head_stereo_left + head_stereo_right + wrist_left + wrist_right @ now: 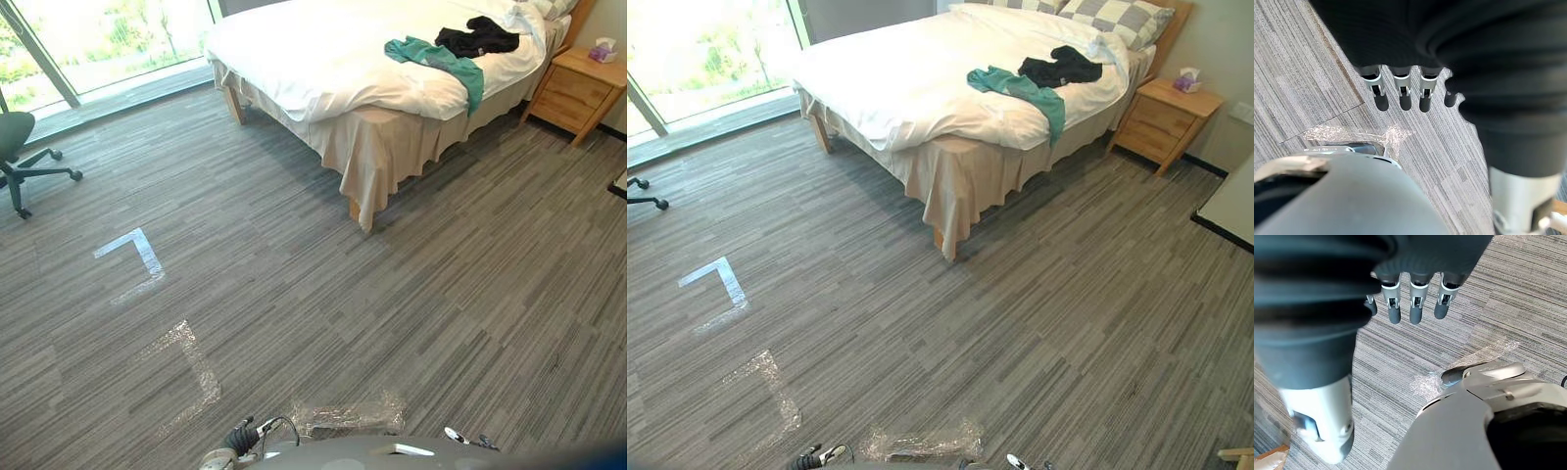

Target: Tidy the bed and pick cloth on bed and put in laundry

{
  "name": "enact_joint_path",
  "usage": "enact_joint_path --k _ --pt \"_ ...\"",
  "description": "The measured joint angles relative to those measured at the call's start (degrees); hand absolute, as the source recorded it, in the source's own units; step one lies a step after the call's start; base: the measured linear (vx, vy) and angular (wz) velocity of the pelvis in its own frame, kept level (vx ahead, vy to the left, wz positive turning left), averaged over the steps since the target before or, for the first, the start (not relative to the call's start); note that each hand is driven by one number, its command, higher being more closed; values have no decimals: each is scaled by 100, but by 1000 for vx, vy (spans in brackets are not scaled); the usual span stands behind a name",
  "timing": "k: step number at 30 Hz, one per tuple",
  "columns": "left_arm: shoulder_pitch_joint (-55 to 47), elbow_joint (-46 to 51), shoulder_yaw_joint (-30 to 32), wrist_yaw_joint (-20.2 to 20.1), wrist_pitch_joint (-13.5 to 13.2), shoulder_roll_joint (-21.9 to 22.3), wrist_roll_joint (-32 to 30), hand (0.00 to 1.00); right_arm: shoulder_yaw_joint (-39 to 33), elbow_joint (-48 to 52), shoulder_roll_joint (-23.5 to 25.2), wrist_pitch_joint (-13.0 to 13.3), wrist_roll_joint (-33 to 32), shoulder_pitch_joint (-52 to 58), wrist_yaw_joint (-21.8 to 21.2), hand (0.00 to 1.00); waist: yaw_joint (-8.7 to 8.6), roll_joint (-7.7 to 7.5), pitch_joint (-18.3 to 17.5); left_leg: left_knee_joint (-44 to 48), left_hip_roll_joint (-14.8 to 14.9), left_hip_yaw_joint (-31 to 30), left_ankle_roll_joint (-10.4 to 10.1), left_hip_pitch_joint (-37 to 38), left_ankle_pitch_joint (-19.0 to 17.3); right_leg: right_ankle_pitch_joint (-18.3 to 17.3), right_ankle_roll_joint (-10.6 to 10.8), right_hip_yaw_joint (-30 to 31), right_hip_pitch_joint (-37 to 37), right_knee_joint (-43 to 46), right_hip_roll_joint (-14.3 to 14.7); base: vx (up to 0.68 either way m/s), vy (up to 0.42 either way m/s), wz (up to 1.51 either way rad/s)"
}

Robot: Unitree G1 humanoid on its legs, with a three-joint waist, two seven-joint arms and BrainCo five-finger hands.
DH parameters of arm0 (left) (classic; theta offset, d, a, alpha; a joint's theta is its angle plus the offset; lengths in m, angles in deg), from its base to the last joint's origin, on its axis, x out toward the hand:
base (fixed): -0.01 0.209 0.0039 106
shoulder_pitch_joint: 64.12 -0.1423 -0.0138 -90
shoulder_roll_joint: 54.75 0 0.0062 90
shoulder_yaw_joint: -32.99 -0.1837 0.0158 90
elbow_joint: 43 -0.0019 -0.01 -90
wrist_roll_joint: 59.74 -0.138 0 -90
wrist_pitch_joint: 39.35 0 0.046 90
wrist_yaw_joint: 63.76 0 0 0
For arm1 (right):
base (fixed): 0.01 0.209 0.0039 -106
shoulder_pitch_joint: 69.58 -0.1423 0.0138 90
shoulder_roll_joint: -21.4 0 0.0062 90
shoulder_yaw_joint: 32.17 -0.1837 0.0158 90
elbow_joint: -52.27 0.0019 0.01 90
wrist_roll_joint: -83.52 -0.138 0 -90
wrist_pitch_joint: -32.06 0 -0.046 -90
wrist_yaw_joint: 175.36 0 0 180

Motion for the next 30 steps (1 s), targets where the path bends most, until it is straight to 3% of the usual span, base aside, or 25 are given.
enact_joint_path --k 3,8,9,11,13,16,17,18,19,23,24,25,27,29,30 --pt "68 43 -178 0 -8 -63 5 0 69 111 10 9 -40 11 88 0 -11 -51 64 -26 4 128 -40 -31 -25 -188 -201 44 -243 347 -13 -61 -29 -14" --pt "155 298 -450 13 -3 -297 5 0 120 399 155 64 -354 15 259 0 -43 -255 363 598 38 535 12 -343 -305 -1027 -186 142 -1259 2117 -196 -58 -49 -35" --pt "149 296 -453 27 0 -350 9 0 120 417 171 77 -387 9 280 0 -52 -330 443 814 75 711 25 -380 -426 -1207 -112 35 -1419 2484 -277 -19 -83 -52" --pt "167 308 -453 29 -3 -371 33 0 121 476 203 80 -397 9 293 0 -58 -344 561 1131 230 1014 36 -361 -606 -1368 89 -508 -1521 2831 -446 -1 -86 -59" --pt "164 318 -452 29 -5 -368 67 0 116 506 194 16 -333 5 391 0 -57 -321 626 1495 449 1390 -54 -283 -886 -1483 -15 -1319 -1577 3195 -665 39 -98 -72" --pt "165 285 -478 28 1 -352 63 0 117 474 190 -87 -324 -34 377 0 -128 -261 666 1577 641 1525 -187 -140 -1037 -1448 -81 -1620 -1538 3294 -600 85 -95 -44" --pt "229 277 -557 31 2 -379 64 0 81 450 122 -171 -297 -111 351 0 -240 -200 832 1543 801 1528 -221 -12 -1089 -1418 23 -1747 -1747 3892 -651 58 -122 -17" --pt "320 248 -580 35 2 -361 63 0 65 401 89 -221 -224 -130 330 0 -287 -113 915 1506 899 1532 -260 47 -1127 -1591 -183 -1741 -1896 3876 -657 58 -122 -15" --pt "343 233 -583 35 3 -361 66 0 60 365 82 -254 -213 -138 327 0 -290 -116 938 1497 944 1534 -291 75 -1146 -1594 -195 -1741 -1997 3834 -679 82 -155 -14" --pt "337 224 -587 23 -6 -420 68 0 89 207 110 -380 185 -50 339 0 -293 -174 1012 1476 1346 1556 -768 395 -1325 -638 -77 -1552 -2605 2727 -936 258 -283 -3" --pt "345 168 -583 26 -11 -395 63 0 103 38 108 -387 412 -43 321 0 -349 -183 998 1462 1497 1544 -920 596 -1421 -174 -357 -1602 -2620 2888 -975 412 -324 -2" --pt "333 119 -572 21 -19 -376 44 0 101 25 78 -365 569 -58 273 0 -370 -82 965 1361 1622 1572 -856 686 -1423 -583 -530 -1617 -2755 3304 -867 491 -364 -4" --pt "388 129 -564 10 -39 -357 54 0 91 46 86 -312 707 -165 276 0 -411 -57 968 1343 1660 1535 -799 759 -1223 -1019 -650 -1600 -2951 3757 -838 399 -236 -20" --pt "376 137 -527 23 -62 -284 144 0 84 50 -7 -278 993 -283 322 0 -496 51 913 2017 1960 1446 -626 668 -812 -1451 -975 -1611 -2865 4048 -631 520 -321 -34" --pt "373 140 -491 22 -82 -272 214 0 97 49 -29 -282 1030 -308 348 0 -502 76 898 2247 2022 1368 -527 553 -710 -1510 -986 -1612 -2816 4028 -588 516 -315 -28"
